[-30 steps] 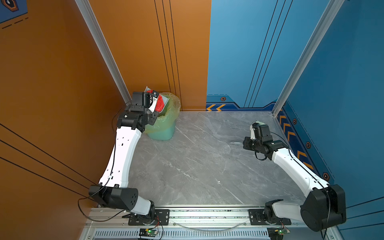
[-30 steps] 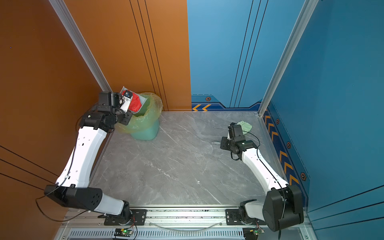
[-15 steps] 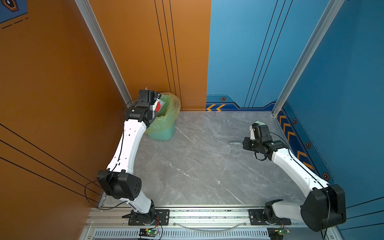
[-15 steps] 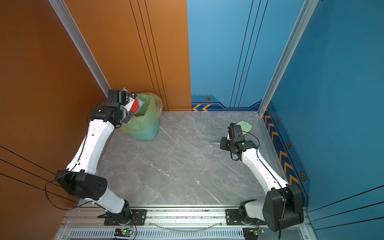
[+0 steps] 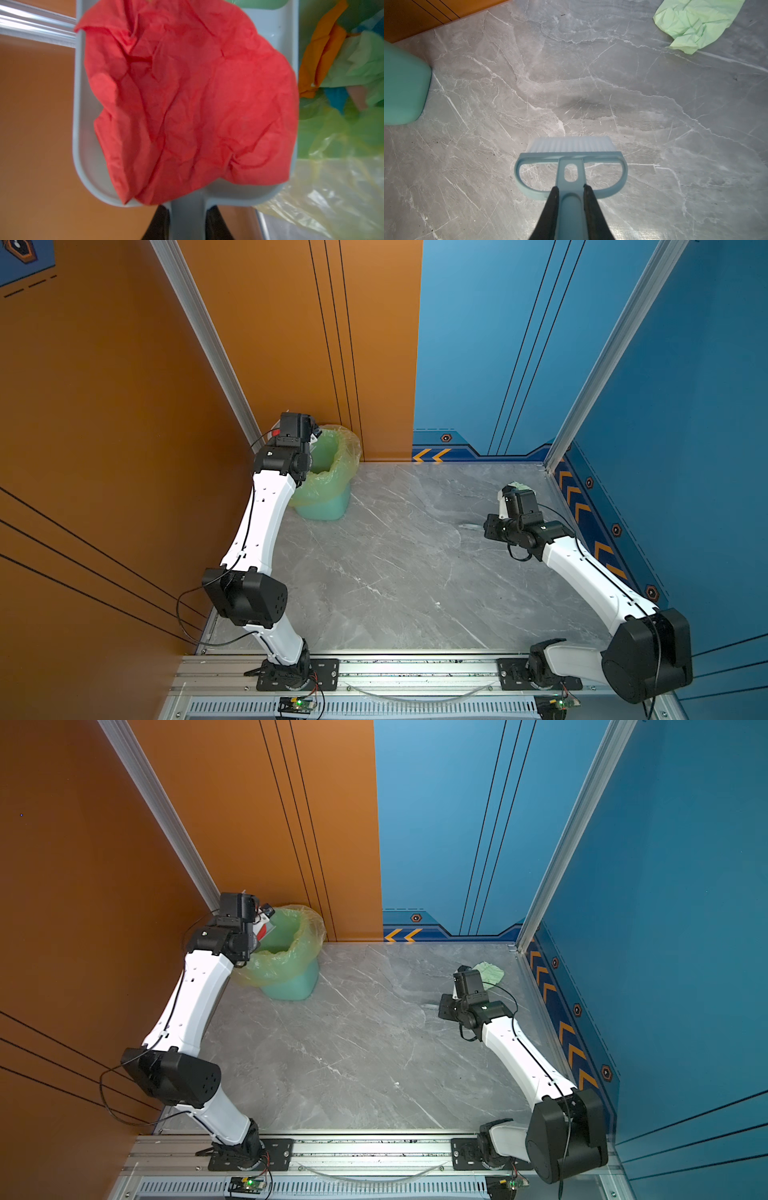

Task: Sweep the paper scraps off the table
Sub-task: 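Tip the dustpan into the bin with the left gripper, dropping the red scrap, then hold the empty dustpan over the bin with the left gripper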

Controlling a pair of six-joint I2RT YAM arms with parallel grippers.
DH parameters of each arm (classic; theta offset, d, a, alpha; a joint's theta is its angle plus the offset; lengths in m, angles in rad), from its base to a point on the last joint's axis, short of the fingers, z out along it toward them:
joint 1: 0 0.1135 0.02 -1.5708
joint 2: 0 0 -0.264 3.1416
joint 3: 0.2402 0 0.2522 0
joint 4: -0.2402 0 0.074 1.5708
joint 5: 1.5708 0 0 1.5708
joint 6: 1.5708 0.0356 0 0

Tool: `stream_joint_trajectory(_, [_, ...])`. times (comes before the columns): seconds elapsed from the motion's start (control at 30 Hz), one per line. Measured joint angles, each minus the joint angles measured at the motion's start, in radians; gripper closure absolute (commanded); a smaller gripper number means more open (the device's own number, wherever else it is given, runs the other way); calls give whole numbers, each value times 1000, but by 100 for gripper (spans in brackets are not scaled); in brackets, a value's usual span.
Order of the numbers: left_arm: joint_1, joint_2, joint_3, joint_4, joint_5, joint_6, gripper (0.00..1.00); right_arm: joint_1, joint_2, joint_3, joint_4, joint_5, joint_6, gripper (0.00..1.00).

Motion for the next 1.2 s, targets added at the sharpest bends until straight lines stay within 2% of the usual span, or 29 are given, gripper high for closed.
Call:
stream_joint_trajectory(0.17, [6,30,2,6,-68,103,90,2,0,0,8,0,4,100])
stream_joint_trajectory(0.33, [26,32,-18,35,-87,214,89,8,0,0,11,0,4,100])
stream_joint_trajectory(0.6, [45,16,-20,71,-89,307,88,10,1,-1,11,0,4,100])
stream_joint_trajectory(0.87, [47,12,-20,79,-80,327,87,10,8,-1,12,0,4,100])
stream_joint_trajectory(1.2, [51,-16,-14,80,5,254,86,11,9,-1,12,0,4,100])
